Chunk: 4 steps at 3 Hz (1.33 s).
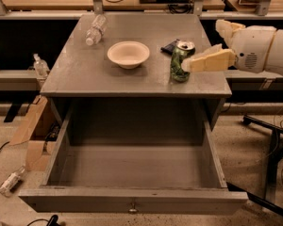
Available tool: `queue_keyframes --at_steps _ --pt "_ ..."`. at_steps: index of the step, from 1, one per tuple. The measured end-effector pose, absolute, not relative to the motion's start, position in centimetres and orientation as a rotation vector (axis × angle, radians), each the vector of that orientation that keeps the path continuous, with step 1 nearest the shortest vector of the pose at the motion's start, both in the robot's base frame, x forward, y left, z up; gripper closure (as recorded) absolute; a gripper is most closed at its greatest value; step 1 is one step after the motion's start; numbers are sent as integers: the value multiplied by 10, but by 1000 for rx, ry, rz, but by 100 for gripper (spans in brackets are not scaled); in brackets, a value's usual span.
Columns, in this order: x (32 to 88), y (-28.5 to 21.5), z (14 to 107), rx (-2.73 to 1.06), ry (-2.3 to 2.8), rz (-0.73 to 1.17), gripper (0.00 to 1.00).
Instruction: Place green can into top drawer
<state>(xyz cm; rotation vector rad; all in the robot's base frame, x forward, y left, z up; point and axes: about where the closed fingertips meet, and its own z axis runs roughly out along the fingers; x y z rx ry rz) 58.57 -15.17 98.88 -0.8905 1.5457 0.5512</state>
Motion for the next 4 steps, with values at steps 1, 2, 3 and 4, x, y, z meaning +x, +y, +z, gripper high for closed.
queue_keyframes --at_steps 1,2,3,4 --pt "590 -149 983 -908 1548 535 0" --pt "612 -151 979 -931 1534 491 0" --pt "640 -150 980 -931 1510 461 0" --pt "660 -150 971 -883 1507 481 0"
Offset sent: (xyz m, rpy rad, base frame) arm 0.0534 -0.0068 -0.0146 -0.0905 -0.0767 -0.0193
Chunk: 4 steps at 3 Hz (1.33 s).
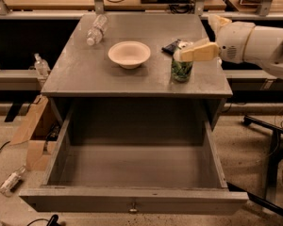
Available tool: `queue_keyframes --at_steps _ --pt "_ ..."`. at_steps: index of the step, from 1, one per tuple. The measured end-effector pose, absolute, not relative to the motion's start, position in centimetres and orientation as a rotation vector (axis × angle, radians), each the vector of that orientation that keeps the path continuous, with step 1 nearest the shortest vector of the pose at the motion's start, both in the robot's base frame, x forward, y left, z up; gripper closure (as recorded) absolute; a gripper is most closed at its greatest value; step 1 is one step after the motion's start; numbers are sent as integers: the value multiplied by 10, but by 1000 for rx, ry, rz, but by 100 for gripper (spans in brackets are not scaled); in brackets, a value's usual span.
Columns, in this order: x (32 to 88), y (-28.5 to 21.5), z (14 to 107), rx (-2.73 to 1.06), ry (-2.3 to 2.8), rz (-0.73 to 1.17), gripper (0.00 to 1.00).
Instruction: Place green can into top drawer
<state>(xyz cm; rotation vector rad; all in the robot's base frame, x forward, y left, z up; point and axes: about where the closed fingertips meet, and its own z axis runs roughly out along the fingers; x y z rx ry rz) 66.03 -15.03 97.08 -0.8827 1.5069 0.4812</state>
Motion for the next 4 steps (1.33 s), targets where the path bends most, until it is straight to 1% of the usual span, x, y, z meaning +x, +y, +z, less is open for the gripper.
queue_keyframes --at_steps 1,4 --pt "669 -155 950 -827 1538 500 0" --pt "664 -155 888 -814 1650 507 0"
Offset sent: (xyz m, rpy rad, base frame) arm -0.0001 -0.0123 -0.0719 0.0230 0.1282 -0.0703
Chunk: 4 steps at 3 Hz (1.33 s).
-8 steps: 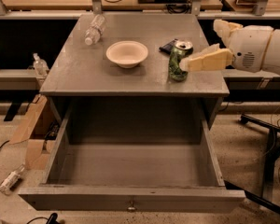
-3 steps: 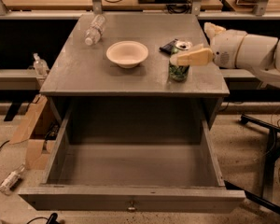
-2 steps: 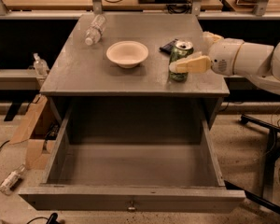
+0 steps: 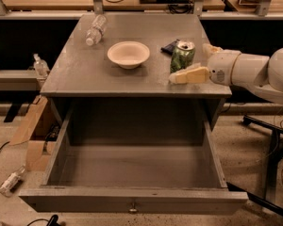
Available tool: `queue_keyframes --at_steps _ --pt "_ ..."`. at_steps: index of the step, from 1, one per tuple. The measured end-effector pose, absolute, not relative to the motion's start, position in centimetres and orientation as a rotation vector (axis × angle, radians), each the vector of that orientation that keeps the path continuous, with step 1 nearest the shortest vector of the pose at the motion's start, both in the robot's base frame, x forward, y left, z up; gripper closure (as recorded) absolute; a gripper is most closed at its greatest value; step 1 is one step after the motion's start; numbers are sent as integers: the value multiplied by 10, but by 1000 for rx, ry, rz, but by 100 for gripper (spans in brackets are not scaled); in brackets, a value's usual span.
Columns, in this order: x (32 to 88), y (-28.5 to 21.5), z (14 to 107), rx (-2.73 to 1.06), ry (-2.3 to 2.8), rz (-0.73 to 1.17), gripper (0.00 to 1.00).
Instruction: Place green can into top drawer
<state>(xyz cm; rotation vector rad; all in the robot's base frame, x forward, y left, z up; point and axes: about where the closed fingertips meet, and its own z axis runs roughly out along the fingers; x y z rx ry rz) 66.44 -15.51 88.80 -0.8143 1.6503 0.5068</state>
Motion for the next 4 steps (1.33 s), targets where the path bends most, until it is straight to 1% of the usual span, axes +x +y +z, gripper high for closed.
queue_keyframes --at_steps 1,2,3,4 --pt "674 -154 890 -801 1634 506 0" --pt "687 -147 892 -778 1606 523 17" --pt "692 -141 887 -767 1597 535 40" --pt "692 -136 878 -761 1607 542 71"
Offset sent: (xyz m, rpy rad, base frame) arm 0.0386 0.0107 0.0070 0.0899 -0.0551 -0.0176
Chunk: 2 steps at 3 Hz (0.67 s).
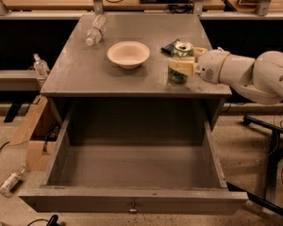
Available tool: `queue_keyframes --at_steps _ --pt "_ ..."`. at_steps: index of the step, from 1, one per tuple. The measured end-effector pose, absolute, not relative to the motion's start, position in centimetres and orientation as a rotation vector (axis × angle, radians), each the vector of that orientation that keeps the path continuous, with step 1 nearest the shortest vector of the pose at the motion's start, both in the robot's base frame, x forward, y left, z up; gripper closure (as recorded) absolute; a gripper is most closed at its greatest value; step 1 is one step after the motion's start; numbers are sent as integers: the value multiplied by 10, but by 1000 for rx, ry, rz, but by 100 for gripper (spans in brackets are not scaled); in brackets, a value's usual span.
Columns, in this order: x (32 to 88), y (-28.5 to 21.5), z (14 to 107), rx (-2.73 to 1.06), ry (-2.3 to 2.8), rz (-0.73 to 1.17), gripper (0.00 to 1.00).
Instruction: Place green can into top drawer
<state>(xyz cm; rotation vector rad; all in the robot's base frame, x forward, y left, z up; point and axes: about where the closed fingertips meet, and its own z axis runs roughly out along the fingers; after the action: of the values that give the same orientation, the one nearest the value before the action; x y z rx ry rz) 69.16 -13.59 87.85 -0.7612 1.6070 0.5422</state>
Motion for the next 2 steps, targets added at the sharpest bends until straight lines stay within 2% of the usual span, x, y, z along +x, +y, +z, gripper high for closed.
queue_keyframes --at_steps 1,2 --pt "692 -133 879 -765 1605 545 96" --pt "668 -110 908 -849 1551 579 100"
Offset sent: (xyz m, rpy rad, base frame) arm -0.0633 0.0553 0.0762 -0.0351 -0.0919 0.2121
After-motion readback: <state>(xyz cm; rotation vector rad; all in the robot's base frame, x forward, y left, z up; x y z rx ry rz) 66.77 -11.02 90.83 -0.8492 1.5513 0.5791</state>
